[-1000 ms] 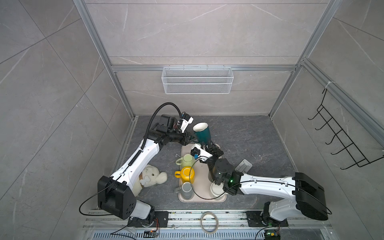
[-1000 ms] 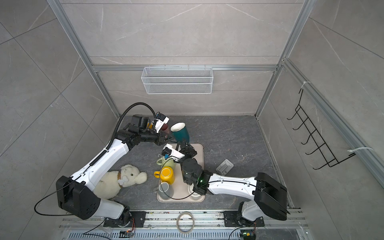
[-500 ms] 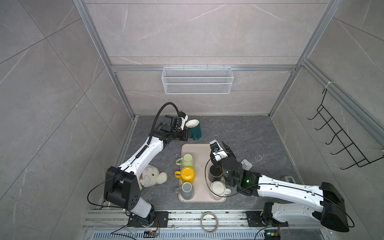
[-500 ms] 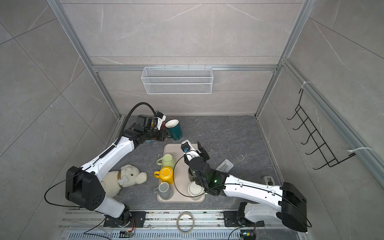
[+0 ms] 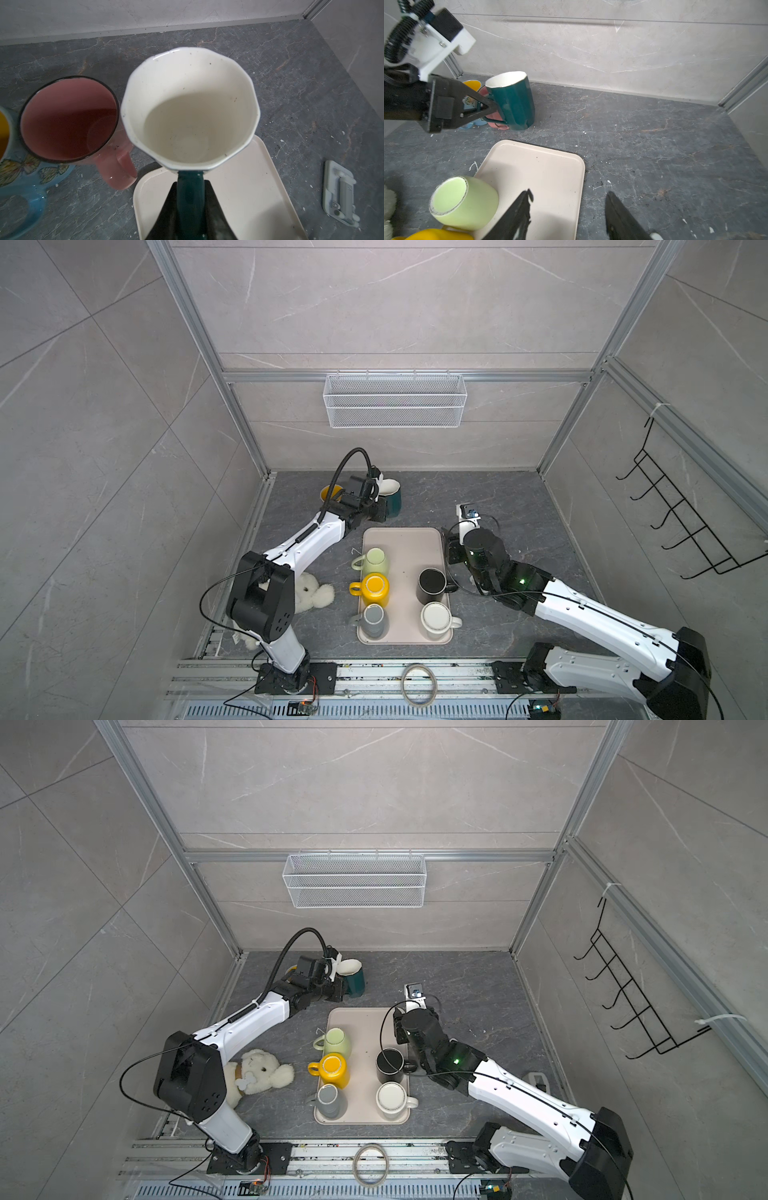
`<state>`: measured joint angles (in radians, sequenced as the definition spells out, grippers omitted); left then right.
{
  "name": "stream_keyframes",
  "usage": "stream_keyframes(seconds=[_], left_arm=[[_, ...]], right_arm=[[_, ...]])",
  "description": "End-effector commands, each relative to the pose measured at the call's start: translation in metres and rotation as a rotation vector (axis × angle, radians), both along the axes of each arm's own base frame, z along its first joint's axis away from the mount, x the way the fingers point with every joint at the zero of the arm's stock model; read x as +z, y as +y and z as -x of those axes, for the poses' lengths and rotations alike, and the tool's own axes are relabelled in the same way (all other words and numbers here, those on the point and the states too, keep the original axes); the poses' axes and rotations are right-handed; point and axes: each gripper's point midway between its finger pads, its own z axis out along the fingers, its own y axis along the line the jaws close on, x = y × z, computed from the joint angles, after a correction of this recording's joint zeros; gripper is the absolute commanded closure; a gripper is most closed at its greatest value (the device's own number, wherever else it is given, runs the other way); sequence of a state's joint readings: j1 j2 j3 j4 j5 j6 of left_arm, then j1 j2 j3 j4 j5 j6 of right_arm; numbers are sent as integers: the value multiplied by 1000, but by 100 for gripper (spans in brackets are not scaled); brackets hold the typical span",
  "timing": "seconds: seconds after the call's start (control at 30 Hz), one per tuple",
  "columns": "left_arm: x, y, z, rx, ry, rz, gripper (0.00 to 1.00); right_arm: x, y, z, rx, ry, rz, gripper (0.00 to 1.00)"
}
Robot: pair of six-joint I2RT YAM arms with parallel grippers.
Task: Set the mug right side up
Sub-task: 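Carry the dark green mug beyond the tray with the left gripper while the right withdraws, then lower the dark green mug beside the pink mug and open the left gripper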
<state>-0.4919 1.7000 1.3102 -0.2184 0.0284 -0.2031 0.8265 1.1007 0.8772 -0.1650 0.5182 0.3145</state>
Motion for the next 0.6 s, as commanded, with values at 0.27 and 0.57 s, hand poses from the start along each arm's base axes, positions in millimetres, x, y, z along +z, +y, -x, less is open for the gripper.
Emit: stream_keyframes(seconds=[0.27, 0.57], left_arm=[[22, -13, -47, 125, -222, -32, 100], [13, -13, -58, 165, -235, -34, 100]], right_arm=[[-13, 21, 3, 136, 232, -315, 39], [-25, 25, -8, 155, 312, -442, 39]])
